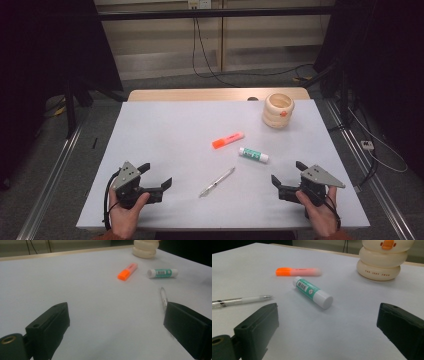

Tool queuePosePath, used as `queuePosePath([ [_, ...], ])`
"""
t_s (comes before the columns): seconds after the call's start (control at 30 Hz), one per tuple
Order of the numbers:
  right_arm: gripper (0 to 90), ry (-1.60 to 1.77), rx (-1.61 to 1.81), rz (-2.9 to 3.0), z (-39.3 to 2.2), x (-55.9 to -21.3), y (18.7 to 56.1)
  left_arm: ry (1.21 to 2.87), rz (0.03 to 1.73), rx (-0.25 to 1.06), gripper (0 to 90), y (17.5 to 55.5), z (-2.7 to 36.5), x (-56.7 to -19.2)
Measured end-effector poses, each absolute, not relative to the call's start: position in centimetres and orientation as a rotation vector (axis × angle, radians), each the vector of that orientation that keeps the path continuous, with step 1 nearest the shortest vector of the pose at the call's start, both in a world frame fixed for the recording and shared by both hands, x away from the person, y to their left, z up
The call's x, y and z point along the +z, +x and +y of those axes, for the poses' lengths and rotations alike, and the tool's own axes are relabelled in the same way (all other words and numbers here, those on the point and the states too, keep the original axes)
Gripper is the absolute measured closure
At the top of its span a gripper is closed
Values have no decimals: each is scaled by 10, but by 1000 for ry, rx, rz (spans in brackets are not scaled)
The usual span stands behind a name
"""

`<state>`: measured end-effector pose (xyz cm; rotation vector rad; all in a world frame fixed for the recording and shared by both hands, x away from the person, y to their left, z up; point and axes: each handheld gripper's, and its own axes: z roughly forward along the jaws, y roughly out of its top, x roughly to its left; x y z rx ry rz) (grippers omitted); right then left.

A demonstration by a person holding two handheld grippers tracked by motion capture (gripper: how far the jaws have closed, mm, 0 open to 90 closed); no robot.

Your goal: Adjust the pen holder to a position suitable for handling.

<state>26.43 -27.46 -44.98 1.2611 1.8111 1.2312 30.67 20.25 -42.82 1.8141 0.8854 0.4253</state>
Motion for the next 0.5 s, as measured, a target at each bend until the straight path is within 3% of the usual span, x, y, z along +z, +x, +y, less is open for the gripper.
queuePosePath([
  [0.5,53,1271,1243,1855,-277,-451,267,1853,881,417,92,309,199,-431],
])
